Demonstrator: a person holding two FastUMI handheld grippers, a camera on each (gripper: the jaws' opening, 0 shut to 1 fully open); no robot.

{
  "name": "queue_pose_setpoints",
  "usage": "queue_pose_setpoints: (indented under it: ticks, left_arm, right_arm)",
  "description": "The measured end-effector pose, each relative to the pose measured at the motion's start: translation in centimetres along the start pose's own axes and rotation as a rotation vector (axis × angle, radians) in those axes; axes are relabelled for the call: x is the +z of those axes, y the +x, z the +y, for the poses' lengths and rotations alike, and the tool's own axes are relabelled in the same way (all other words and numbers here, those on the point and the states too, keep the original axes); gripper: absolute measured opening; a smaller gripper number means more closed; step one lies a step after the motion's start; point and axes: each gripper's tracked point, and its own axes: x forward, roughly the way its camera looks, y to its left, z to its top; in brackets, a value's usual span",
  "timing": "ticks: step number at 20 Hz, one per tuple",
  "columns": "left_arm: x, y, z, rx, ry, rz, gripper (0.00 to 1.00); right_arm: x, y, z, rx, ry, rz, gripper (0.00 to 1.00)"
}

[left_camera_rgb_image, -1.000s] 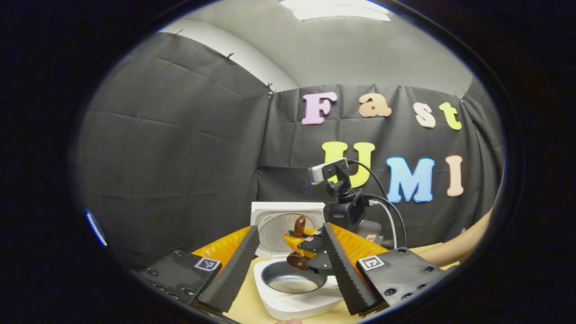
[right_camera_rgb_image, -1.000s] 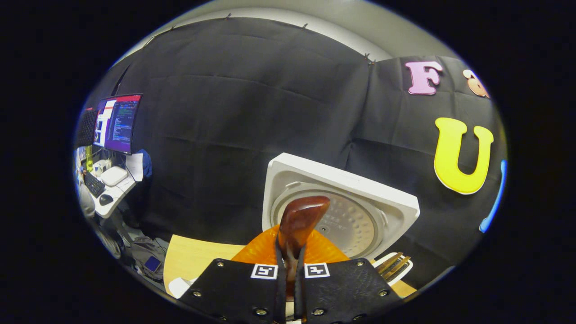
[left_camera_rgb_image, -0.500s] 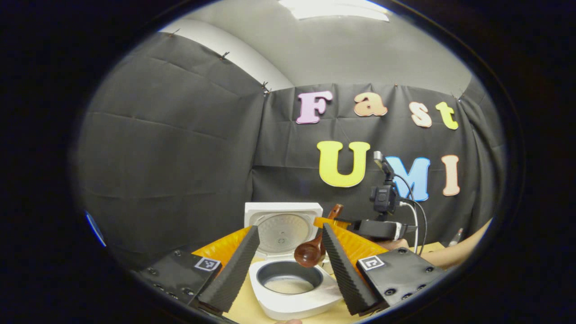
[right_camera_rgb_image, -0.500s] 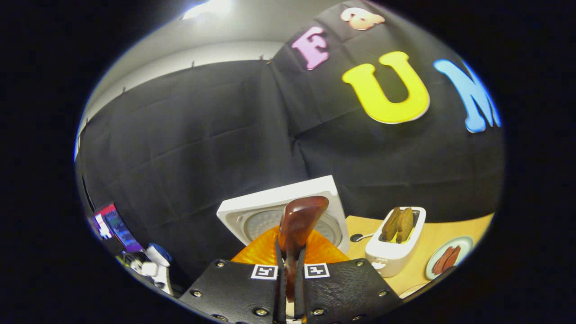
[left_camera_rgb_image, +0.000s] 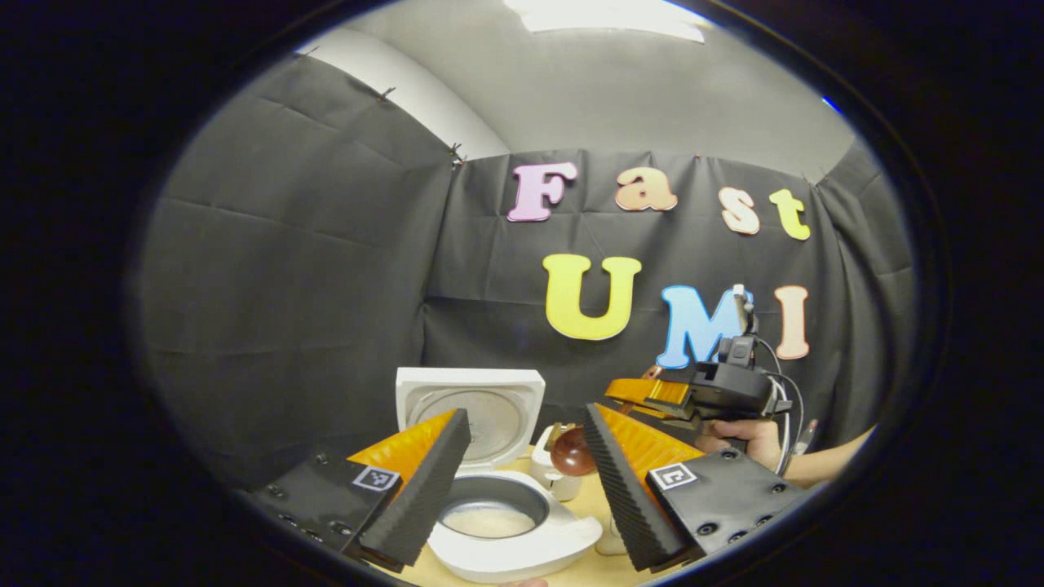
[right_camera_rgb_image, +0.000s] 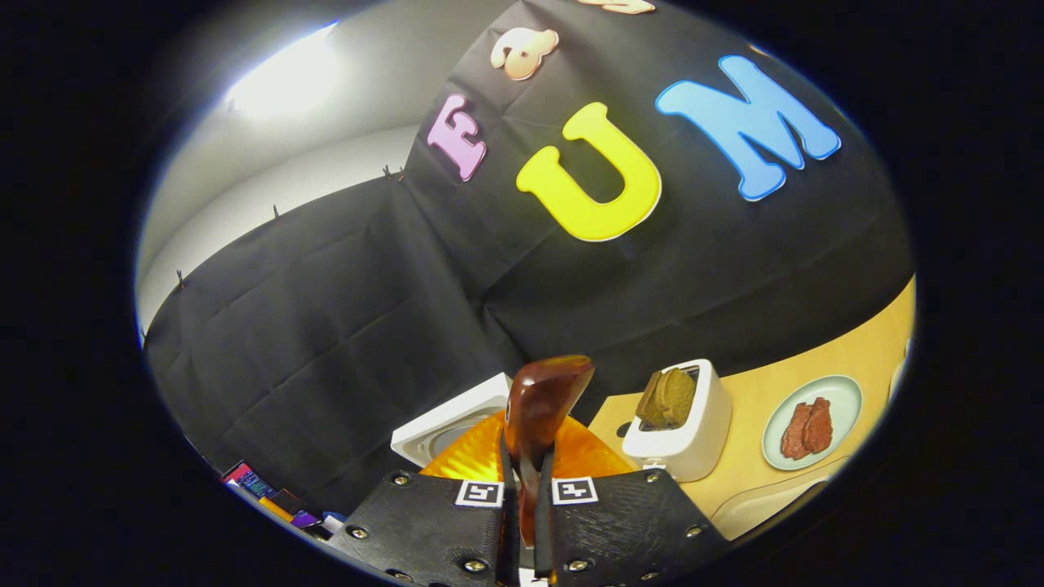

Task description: Close the left gripper, press the button to open the rice cooker; take a wooden spoon from the chopstick holder with the right hand, scoop a spoonful of rice and pour it into the rice cooker, then put the wooden spoon back into the chopstick holder.

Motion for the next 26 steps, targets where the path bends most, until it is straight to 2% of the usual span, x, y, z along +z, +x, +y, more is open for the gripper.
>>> queue_pose_setpoints:
  ticks: [6, 7, 10, 13, 17, 18, 20, 26]
  left_arm:
    - [-0.8, 0.9, -3.5, -0.063, -0.060, 0.026, 0.97]
    - [-0.7, 1.2, -4.0, -0.072, -0.067, 0.026, 0.94]
    - [-0.5, 1.7, -5.6, -0.103, -0.091, 0.019, 0.96]
    - [-0.8, 2.7, -6.5, -0.126, -0.081, 0.020, 0.94]
    - [-0.9, 3.7, -8.8, -0.175, -0.075, 0.018, 0.97]
    - [-0.9, 3.9, -9.2, -0.186, -0.070, 0.018, 0.94]
    - [-0.8, 4.3, -10.3, -0.203, -0.057, 0.012, 0.94]
    - [-0.1, 4.4, -13.9, -0.257, -0.004, -0.006, 0.97]
  right_arm:
    - [4.1, -6.1, -4.8, -0.095, 0.014, -0.062, 0.07]
    - [4.8, -7.2, -5.8, -0.114, 0.023, -0.071, 0.07]
    - [6.2, -10.4, -8.7, -0.171, 0.038, -0.106, 0.07]
    - [6.8, -13.8, -11.4, -0.236, 0.043, -0.123, 0.07]
    - [8.2, -17.6, -14.0, -0.302, 0.041, -0.161, 0.07]
    - [8.3, -18.4, -14.8, -0.315, 0.031, -0.166, 0.07]
    - [8.0, -19.9, -16.8, -0.358, 0.029, -0.161, 0.07]
    - [8.0, -23.9, -21.0, -0.463, 0.020, -0.161, 0.07]
